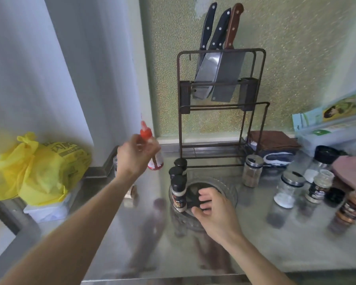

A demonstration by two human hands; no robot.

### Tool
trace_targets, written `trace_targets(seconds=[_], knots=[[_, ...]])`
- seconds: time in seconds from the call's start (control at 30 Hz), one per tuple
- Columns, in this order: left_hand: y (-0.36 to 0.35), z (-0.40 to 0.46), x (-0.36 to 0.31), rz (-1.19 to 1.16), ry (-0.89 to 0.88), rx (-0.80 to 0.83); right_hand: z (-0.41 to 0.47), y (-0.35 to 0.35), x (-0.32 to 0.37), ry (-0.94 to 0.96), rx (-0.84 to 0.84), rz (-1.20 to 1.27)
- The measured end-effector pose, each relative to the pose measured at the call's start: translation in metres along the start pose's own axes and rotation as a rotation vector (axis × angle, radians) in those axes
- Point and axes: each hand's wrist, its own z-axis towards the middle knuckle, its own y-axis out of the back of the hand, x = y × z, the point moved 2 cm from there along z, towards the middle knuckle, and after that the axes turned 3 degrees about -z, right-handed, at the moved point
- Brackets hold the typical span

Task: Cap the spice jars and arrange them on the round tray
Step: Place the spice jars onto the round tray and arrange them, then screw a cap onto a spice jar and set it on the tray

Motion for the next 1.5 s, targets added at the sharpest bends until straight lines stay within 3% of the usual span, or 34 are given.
trace_targets(seconds=[0.13,0.27,0.47,0.7,0.93,1.03,1.13,1.2,1.27,1.37,1.5], knots=[[0.012,0.020,-0.087,-0.062,-0.175,0.096,0.003,0.013,-0.005,-0.019,-0.012,0.000],[-0.031,0.014,-0.137,0.086,-0.234,0.269,0.004,0.024,-0.011,-0.035,-0.037,0.000],[-0.101,0.007,-0.097,0.289,-0.161,0.505,0.000,0.049,-0.030,-0.059,-0.100,0.013],[-0.122,0.013,-0.059,0.470,-0.060,0.564,0.001,0.062,-0.042,-0.069,-0.109,0.018],[-0.114,0.013,-0.058,0.499,-0.063,0.618,0.000,0.055,-0.041,-0.068,-0.103,0.004],[-0.088,0.015,-0.075,0.418,-0.090,0.529,-0.002,0.057,-0.035,-0.064,-0.091,-0.015],[-0.025,0.027,-0.074,0.261,-0.081,0.237,-0.010,0.060,-0.023,-0.026,-0.112,-0.008],[0.020,0.039,-0.047,0.222,-0.044,0.019,-0.020,0.059,-0.009,0.024,-0.148,-0.003],[0.053,0.046,-0.006,0.255,0.047,-0.095,-0.031,0.052,0.013,0.098,-0.157,0.007],[0.070,0.046,0.054,0.307,0.230,-0.050,-0.041,0.019,0.047,0.223,-0.085,0.035],[0.063,0.042,0.105,0.307,0.321,0.027,-0.034,-0.058,0.087,0.394,0.029,-0.071]])
